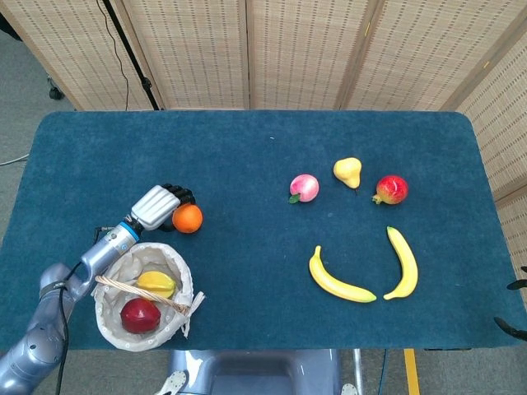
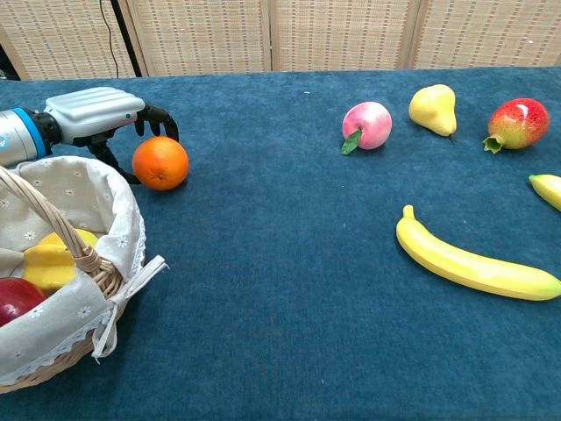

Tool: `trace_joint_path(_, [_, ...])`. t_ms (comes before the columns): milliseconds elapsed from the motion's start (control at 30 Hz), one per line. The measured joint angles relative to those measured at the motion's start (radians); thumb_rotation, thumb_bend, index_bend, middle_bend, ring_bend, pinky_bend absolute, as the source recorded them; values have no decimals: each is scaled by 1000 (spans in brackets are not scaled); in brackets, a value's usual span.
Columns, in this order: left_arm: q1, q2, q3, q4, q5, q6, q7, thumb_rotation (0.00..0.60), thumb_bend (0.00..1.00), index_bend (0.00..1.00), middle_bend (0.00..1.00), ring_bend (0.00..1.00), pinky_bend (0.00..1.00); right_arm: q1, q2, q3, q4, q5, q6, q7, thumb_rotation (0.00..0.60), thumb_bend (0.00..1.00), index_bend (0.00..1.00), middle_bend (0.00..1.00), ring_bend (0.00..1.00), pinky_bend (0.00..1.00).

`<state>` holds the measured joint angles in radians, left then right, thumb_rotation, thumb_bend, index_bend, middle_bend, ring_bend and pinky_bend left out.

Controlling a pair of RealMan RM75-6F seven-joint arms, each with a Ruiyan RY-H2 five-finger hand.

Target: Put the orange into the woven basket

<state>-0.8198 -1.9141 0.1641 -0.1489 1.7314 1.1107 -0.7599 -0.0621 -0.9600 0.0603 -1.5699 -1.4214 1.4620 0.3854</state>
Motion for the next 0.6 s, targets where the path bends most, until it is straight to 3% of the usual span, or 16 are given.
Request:
trace_joint_path(267, [6, 1, -5, 2, -9, 8, -1, 600, 308, 617, 481, 428, 514, 0, 7, -9, 1, -13, -8, 41, 600, 0, 412, 205, 228, 168])
trace_joint_path(600, [25, 49, -38, -11, -42, 103, -19, 600, 318, 639, 505, 444, 520, 7, -17, -17, 25, -17, -23, 22, 600, 0, 414, 206, 228, 168])
